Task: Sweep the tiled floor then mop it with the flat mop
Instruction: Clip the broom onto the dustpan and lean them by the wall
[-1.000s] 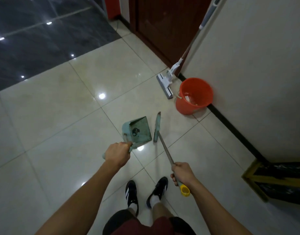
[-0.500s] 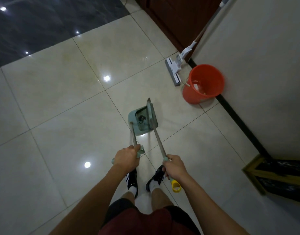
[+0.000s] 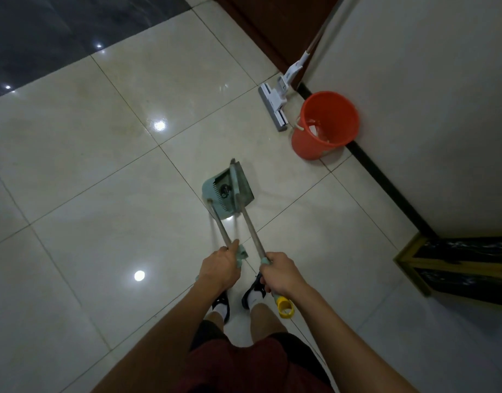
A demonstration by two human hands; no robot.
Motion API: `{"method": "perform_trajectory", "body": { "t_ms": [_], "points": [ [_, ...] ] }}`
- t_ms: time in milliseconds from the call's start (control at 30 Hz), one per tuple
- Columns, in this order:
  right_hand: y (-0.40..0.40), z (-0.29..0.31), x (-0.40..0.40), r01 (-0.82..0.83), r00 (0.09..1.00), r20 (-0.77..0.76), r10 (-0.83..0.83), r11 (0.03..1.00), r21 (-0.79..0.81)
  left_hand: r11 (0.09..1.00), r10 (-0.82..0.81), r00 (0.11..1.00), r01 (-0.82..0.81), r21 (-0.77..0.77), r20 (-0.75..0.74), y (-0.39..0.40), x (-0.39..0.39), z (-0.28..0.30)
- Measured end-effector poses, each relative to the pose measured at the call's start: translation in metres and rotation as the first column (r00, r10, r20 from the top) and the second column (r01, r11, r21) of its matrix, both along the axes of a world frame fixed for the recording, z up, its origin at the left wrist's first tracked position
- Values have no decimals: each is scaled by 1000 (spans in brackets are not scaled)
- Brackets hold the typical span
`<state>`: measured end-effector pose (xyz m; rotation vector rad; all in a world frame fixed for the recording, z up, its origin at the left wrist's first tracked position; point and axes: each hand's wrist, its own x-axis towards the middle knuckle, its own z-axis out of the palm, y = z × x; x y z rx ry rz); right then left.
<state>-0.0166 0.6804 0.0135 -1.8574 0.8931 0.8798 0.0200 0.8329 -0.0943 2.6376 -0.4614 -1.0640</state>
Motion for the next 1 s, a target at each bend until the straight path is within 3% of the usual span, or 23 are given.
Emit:
{"method": "perform_trajectory", "body": {
  "t_ms": [233, 533, 800, 1000],
  "points": [
    [23, 6, -1, -55, 998, 11, 55, 998, 36, 997, -66, 998, 66, 33, 3, -4, -13, -5],
    [32, 9, -11, -246, 969, -18, 245, 969, -15, 997, -73, 997, 73, -11, 5, -2, -19, -8],
    [31, 8, -17, -324, 946, -14, 323, 945, -47, 956, -218, 974, 199, -217, -68, 0, -6, -19],
    [30, 9, -16, -295, 955, 33, 296, 955, -33, 947, -197, 980, 180, -267, -39, 2, -3, -19]
  ]
}}
